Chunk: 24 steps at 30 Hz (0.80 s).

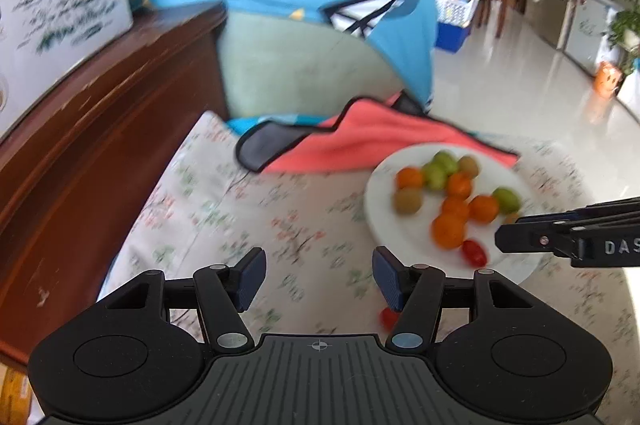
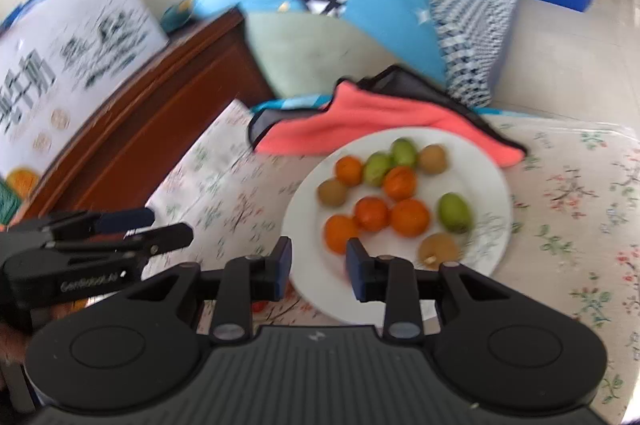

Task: Organize fruits
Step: 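Move both open tools back toward the fruits left on the cloth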

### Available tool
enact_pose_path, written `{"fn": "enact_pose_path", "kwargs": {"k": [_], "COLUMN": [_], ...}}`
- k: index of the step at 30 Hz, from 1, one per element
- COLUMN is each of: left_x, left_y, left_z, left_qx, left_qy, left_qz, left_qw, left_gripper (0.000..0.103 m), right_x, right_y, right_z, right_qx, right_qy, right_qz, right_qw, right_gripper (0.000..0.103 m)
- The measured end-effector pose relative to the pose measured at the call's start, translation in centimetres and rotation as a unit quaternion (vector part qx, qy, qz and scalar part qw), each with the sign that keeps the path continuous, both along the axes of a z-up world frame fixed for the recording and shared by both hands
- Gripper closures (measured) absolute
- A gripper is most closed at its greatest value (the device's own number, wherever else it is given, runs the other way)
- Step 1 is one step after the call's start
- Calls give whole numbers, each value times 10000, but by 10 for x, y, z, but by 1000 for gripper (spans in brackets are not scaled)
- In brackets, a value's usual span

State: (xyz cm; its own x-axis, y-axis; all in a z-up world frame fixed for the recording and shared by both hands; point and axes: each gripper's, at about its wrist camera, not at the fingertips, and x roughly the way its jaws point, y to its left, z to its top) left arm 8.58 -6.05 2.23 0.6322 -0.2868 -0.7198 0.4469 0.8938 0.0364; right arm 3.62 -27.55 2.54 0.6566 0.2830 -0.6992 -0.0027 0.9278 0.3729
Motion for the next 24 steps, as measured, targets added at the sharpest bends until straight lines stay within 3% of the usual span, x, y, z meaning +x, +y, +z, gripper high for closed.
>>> {"fn": "enact_pose_path", "kwargs": {"k": [8,24], "left_x": [3,2], "left_y": [19,36], "left_z": [-5,-9], "left_qx": [171,215], "left_qy": [8,82], "left_qz": [211,283], "left_qw": [9996,9993], "left_gripper": [42,41], "right_x": [11,26], "right_y": [32,63], "right_z": [-21,-42], "right_qx": [-180,-796], "right_qy": [72,-31], "right_qz": [547,963], "right_qw": [9983,9922], "right_gripper": [71,71]}}
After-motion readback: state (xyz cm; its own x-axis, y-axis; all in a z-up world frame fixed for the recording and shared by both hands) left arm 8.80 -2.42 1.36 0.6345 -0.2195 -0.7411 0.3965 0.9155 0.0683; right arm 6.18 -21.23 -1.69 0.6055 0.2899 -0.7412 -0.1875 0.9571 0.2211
